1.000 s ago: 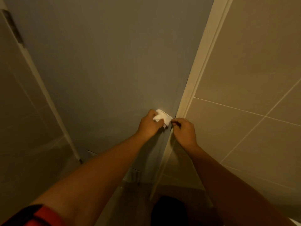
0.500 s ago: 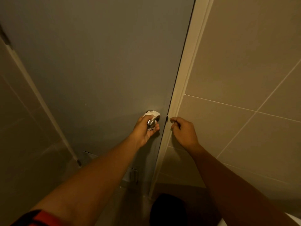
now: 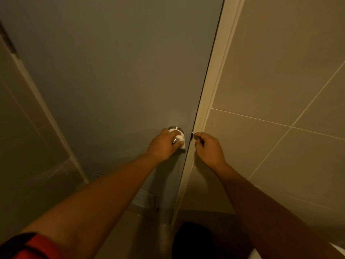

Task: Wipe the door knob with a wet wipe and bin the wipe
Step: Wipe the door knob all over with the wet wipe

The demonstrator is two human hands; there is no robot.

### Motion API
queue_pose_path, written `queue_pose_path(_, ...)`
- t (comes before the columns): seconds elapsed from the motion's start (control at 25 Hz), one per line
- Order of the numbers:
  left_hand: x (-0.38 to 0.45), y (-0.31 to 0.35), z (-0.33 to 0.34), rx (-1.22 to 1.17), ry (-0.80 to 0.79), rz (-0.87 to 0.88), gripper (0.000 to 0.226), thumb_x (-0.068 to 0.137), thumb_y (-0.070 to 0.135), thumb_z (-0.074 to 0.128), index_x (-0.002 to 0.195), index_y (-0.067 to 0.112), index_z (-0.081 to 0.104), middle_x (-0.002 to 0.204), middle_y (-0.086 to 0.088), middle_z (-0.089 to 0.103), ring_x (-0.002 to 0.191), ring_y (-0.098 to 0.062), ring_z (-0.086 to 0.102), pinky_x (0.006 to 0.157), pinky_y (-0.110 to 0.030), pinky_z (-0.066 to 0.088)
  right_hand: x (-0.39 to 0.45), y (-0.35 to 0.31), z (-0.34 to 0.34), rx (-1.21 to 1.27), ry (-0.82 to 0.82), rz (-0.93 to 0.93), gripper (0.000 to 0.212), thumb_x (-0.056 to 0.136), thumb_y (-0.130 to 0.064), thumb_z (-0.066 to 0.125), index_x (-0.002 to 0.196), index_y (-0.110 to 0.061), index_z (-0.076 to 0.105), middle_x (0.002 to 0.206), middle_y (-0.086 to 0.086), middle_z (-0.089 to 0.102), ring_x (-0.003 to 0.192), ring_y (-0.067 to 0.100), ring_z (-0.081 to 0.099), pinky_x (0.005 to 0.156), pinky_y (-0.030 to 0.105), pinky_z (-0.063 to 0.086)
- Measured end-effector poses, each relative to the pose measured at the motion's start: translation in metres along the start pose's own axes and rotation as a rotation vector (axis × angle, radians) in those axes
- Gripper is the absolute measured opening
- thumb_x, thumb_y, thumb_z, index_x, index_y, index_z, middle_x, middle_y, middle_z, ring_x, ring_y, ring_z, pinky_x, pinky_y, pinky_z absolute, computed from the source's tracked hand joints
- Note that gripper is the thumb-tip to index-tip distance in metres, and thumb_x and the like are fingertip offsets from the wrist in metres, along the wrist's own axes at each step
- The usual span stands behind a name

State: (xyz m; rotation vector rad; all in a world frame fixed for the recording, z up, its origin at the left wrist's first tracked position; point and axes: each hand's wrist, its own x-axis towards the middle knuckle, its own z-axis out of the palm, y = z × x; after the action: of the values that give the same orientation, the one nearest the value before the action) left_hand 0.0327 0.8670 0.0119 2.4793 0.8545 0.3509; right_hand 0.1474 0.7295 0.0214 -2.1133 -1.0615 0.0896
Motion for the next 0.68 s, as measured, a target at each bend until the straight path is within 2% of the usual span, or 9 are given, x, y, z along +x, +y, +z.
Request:
queue_pose_path(0.08,-0.002,-0.01,-0.015,-0.072,0.039,0.051,0.041,0.093,0.041,0.054,0.13,0.022,0.055,0.13,-0.011,0.051,0.114,-0.028,0.055,0.098,-0.037,0.049,0.001,-0.01,0.002,0.038,-0.007,-0.019,0.033,0.093,-0.014,0.055,0.126,-0.013,0.062,0.119,0.004,0.064,0.103,0.016,0.06,0.093,0.027,0.05)
queue_pose_path(0.2,-0.004,-0.022,-0.039,-0.074,0.108,0.161,0.033,0.096,0.03,0.054,0.119,0.011,0.067,0.111,-0.017,0.06,0.103,-0.03,0.06,0.088,-0.031,0.045,0.005,-0.027,0.011,0.091,-0.026,-0.086,0.035,0.088,-0.02,0.065,0.122,-0.014,0.064,0.106,0.002,0.061,0.087,0.01,0.056,0.077,0.015,0.045)
queue_pose_path(0.28,-0.008,-0.022,-0.047,-0.076,0.092,0.225,0.03,0.096,0.027,0.055,0.113,0.009,0.071,0.102,-0.018,0.062,0.096,-0.028,0.061,0.082,-0.028,0.043,0.007,-0.034,0.022,0.089,-0.044,-0.131,0.034,0.088,-0.021,0.066,0.122,-0.015,0.066,0.105,0.004,0.062,0.086,0.011,0.057,0.076,0.018,0.045)
queue_pose_path(0.36,-0.01,-0.021,-0.049,-0.107,0.081,0.196,0.033,0.096,0.033,0.052,0.105,0.01,0.074,0.095,-0.015,0.057,0.085,-0.023,0.058,0.075,-0.028,0.042,0.006,-0.039,0.031,0.088,-0.037,-0.131,0.031,0.089,-0.022,0.065,0.119,-0.014,0.069,0.103,0.006,0.064,0.088,0.013,0.058,0.079,0.02,0.047)
queue_pose_path(0.44,-0.011,-0.023,-0.047,-0.129,0.105,0.153,0.037,0.097,0.035,0.05,0.102,0.006,0.073,0.099,-0.013,0.055,0.088,-0.024,0.057,0.078,-0.033,0.046,0.003,-0.041,0.035,0.113,-0.01,-0.095,0.027,0.089,-0.022,0.066,0.113,-0.011,0.072,0.098,0.004,0.063,0.085,0.013,0.058,0.073,0.014,0.043)
queue_pose_path(0.56,-0.011,-0.03,-0.042,-0.094,0.107,0.136,0.028,0.094,0.022,0.058,0.112,0.006,0.072,0.129,-0.012,0.05,0.115,-0.025,0.054,0.099,-0.032,0.046,-0.003,-0.039,0.036,0.102,0.008,-0.062,0.023,0.089,-0.02,0.065,0.106,-0.007,0.074,0.091,0.002,0.06,0.082,0.017,0.06,0.07,0.018,0.043)
queue_pose_path(0.6,-0.012,-0.029,-0.04,-0.107,0.111,0.137,0.026,0.091,0.017,0.061,0.114,0.007,0.071,0.135,-0.01,0.047,0.12,-0.024,0.052,0.101,-0.028,0.045,-0.004,-0.038,0.037,0.07,0.011,-0.068,0.023,0.09,-0.021,0.064,0.105,-0.007,0.075,0.091,0.005,0.061,0.082,0.018,0.06,0.071,0.021,0.045)
queue_pose_path(0.68,-0.013,-0.028,-0.038,-0.205,0.106,0.116,0.03,0.087,0.01,0.067,0.117,0.005,0.068,0.133,-0.009,0.047,0.119,-0.022,0.053,0.092,-0.011,0.046,-0.007,-0.038,0.04,0.004,0.018,-0.065,0.026,0.09,-0.027,0.064,0.104,-0.007,0.075,0.095,0.009,0.065,0.08,0.016,0.058,0.072,0.025,0.047)
